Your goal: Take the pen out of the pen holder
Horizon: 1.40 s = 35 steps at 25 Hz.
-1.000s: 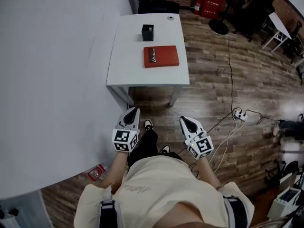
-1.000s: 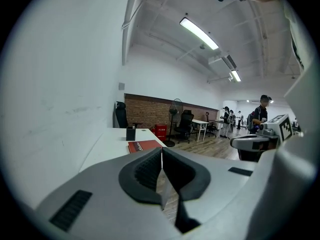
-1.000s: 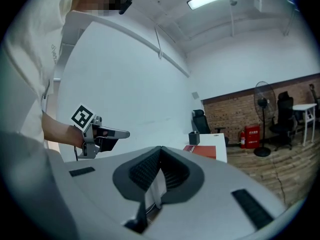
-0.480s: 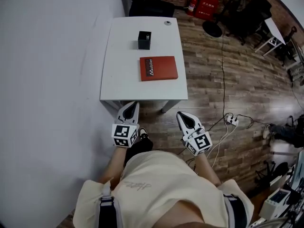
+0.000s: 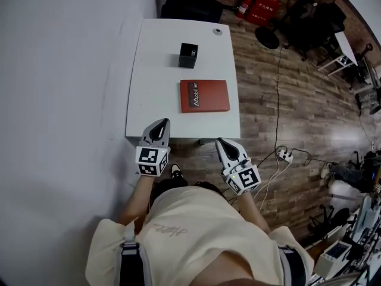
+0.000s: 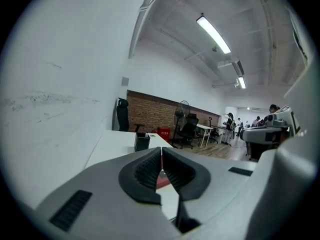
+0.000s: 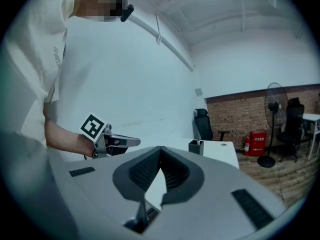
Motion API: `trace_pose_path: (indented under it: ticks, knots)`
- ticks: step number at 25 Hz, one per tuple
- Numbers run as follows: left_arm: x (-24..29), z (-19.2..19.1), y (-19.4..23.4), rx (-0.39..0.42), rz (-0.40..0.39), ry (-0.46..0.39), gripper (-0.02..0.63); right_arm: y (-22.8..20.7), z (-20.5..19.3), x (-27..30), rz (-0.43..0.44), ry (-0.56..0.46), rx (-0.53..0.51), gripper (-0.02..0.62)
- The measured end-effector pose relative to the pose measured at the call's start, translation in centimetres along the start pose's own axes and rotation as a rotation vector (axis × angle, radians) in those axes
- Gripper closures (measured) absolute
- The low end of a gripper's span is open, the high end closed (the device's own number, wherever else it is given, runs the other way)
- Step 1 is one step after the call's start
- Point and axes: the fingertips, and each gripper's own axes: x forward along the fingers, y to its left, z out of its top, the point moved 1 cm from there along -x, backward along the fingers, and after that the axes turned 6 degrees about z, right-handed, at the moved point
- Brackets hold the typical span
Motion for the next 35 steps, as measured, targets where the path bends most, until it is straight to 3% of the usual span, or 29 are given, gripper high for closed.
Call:
trace_pose_path:
  ticks: [8,13,16,20,25,35]
  knots:
    - [1.4,-1.0,1.2,-0.019,0.016,0.047,0.584,-3.0,-0.8,2.8,0.018,0.016,0.039,0.588]
    - [3.2,-0.8,1.2,0.02,0.032,0.062,0.584,-5.3,-1.4,5.5,0.066,0.0,0.046,0.588]
    - [5.2,0.3,0.9,0.026,0.057,0.058,0.584,-7.2,-1.0,6.9,0.108,-0.002,0.027,0.588]
    - [8.7,3.0,0.0,0.065,0.033,0.04,0.584,-11.1,0.6,9.3,0.138,-0.02,-0.023,0.588]
    - [12.1,5.1,-0.1,0.078,0.036,0.033,0.584,-15.2,1.0,11.4,0.127,-0.041,-0.001,0.588]
    - [16.9,7.2,1.8,0.109,0.086,0.046,0.584,-19.4,0.9,14.5,0.155,-0.052,0.043,0.588]
